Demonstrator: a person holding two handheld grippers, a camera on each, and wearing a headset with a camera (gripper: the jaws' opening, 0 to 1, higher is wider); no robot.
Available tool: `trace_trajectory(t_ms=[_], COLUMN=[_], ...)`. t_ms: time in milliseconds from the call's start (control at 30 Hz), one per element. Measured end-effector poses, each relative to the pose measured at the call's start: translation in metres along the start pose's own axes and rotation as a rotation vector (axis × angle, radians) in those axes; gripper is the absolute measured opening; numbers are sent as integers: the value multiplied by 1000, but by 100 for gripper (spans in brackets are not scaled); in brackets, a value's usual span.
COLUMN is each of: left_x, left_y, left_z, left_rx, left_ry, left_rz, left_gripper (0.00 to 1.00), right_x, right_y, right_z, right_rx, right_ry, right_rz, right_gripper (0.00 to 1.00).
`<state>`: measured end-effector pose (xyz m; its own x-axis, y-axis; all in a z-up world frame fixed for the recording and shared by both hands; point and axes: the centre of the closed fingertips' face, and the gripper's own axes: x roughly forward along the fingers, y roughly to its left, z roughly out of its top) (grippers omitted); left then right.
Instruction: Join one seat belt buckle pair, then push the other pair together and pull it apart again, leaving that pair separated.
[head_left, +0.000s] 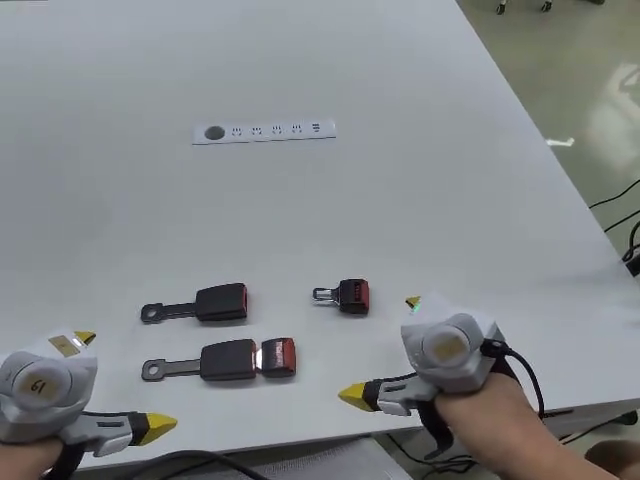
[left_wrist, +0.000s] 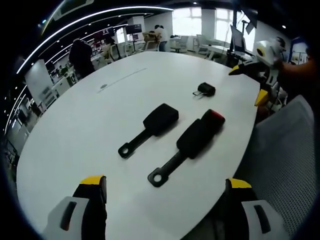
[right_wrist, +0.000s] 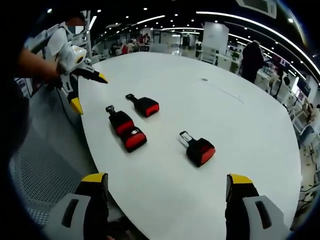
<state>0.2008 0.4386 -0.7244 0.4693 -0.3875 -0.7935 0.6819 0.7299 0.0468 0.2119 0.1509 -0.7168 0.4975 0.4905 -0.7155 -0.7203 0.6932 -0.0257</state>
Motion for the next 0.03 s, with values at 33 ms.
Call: trace_trajectory(t_ms=[33], left_x=[0], left_y=[1], left_z=[0], left_rx=[0], left_ry=[0], left_rz=[0], left_gripper=[100], right_x=[-1], right_y=[0], right_z=[-1], right_rx=[-1], right_ry=[1], right_rz=[-1], right_gripper=[100])
